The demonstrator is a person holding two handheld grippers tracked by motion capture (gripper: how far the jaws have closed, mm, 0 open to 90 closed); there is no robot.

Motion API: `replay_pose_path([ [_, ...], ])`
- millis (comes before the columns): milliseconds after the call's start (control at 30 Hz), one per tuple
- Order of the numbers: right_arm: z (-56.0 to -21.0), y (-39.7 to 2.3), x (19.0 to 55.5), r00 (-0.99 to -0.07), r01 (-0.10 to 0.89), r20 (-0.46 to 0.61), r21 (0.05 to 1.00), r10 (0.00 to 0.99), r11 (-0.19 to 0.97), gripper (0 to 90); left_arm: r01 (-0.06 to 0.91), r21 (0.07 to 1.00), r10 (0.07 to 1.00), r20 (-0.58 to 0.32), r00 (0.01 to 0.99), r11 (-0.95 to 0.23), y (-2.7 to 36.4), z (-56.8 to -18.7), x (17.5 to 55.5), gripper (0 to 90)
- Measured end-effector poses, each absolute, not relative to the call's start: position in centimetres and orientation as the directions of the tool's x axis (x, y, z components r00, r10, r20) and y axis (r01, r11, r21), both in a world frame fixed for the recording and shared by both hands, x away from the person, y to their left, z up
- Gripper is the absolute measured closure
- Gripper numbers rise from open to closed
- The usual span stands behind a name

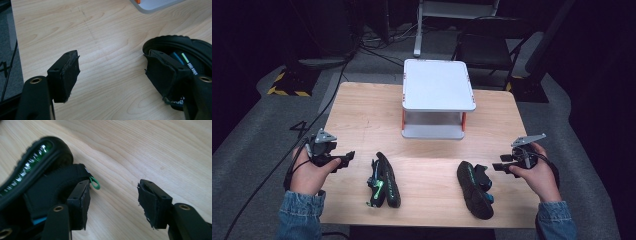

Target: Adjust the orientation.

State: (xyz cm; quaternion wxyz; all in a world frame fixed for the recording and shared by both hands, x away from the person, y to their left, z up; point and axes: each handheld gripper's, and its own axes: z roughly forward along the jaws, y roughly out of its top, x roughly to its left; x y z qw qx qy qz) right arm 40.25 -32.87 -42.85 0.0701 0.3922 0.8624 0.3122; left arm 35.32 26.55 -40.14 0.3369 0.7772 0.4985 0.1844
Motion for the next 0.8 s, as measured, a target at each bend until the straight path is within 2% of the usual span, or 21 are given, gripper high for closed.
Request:
replay_pose_path([
  [167,-43.1,-33.2,39.7,-0.654,0.65,0.137,0.605,0.744,0.46,48.5,0.619,0.751,0.843,-0.165,0.512,-0.229,25.7,-39.3,35.6,26.3],
  [367,-43.4,-33.3,39.2,-0.648,0.664,0.121,0.574,0.752,0.479,48.8,0.588,0.773,0.848,-0.13,0.514,-0.238,24.9,-38.8,36.1,23.7],
  [400,-43.6,-33.4,39.1,-0.635,0.683,0.131,0.556,0.762,0.474,53.6,0.576,0.782,0.85,-0.119,0.514,-0.239,24.9,-38.9,36.4,22.3],
  [433,-43.6,-33.4,39.1,-0.635,0.683,0.131,0.556,0.762,0.474,53.6,0.576,0.782,0.85,-0.119,0.514,-0.239,24.9,-38.9,36.4,20.7],
  [467,-43.7,-33.3,38.9,-0.635,0.689,0.138,0.547,0.76,0.476,57.3,0.562,0.794,0.856,-0.107,0.506,-0.233,24.8,-39.0,36.7,19.4],
  [800,-45.1,-31.8,39.1,-0.677,0.652,0.126,0.559,0.725,0.512,61.6,0.532,0.818,0.859,-0.098,0.502,-0.218,24.3,-39.2,37.2,17.3],
])
